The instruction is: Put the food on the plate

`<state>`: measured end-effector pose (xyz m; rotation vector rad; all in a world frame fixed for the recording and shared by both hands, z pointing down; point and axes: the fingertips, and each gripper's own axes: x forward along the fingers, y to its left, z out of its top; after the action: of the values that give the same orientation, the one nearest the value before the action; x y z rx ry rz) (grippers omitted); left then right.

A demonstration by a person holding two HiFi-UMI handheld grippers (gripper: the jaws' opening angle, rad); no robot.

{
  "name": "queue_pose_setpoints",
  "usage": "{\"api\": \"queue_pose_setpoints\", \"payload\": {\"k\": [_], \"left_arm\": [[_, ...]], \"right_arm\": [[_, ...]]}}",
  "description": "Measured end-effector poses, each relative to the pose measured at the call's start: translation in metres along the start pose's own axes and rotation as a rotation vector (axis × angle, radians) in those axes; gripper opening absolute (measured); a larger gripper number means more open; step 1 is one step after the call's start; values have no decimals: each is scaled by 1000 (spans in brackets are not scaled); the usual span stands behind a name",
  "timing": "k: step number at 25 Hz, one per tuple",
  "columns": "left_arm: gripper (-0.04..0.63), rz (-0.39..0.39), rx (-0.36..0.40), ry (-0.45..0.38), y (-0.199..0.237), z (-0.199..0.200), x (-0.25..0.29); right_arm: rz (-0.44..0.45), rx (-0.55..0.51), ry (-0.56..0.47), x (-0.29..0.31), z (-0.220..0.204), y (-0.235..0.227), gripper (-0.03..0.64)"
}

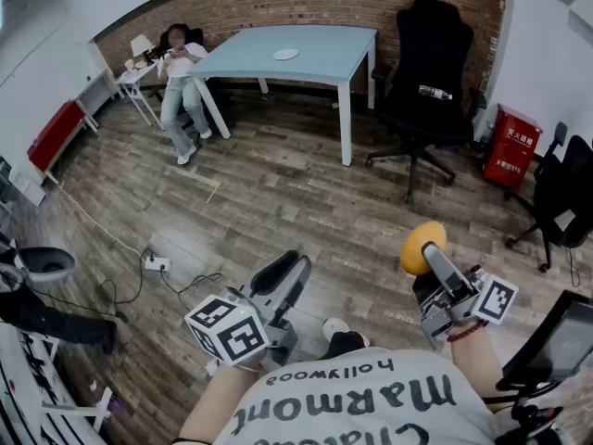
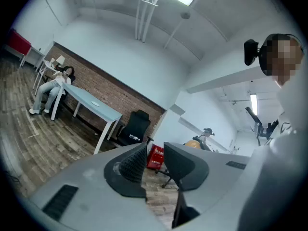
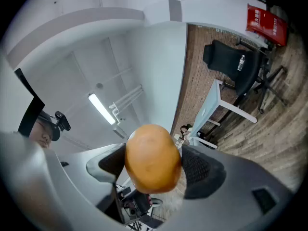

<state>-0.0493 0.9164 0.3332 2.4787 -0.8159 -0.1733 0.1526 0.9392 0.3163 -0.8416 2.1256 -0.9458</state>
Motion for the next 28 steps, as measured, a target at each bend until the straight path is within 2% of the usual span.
{"api": "queue_pose_setpoints", "payload": {"k": [5,11,18,24,28], "left_arm": [[86,-3,-3,2,13,10,5],[86,-13,20,3,34,23,27],[84,-16,27,-49,71,60,65],[84,16,81,-21,119,90,109],[84,26,64,-15,149,101,134]], "right_arm": [[11,30,-29,11,3,-5,368],[16,1,1,35,10,-20,368],[11,6,10,83,46,-51,368],[3,-27,22,133,83,-83,368],[-7,-38,17,155,98,-106,368]]}}
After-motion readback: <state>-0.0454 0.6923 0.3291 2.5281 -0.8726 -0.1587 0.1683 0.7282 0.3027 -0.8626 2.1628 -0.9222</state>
